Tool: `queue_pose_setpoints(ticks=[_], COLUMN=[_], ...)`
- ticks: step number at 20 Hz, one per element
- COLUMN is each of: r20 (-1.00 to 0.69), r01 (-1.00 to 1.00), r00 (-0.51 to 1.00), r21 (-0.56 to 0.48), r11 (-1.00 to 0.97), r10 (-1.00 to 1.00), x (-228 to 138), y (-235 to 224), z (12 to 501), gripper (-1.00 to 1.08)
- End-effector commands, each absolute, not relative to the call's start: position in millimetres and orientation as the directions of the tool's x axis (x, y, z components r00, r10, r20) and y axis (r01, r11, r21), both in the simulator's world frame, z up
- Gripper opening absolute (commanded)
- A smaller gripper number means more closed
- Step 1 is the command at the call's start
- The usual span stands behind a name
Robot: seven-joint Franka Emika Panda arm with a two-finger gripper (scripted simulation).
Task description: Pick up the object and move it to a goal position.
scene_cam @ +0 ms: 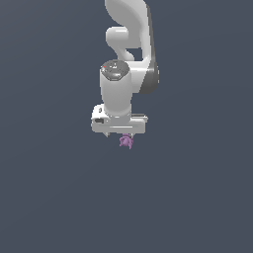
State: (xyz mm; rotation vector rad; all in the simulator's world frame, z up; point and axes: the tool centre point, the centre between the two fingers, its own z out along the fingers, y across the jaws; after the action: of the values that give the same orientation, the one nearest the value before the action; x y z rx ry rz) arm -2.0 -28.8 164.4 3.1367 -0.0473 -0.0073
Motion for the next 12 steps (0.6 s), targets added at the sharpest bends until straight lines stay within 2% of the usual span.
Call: queue_pose_setpoints(ticks=[1, 12], r20=[-0.005, -0.003], r01=[-0.041, -0.193], r00=[0.999, 0.981], r21=[0.004, 0.0], r11=[-0.999, -0.981], r10=[-0.042, -0.193], x=[-4.0, -30.5], y=[-27.1, -10.9], z=[160.9, 122.0], gripper=[1.0, 1.0])
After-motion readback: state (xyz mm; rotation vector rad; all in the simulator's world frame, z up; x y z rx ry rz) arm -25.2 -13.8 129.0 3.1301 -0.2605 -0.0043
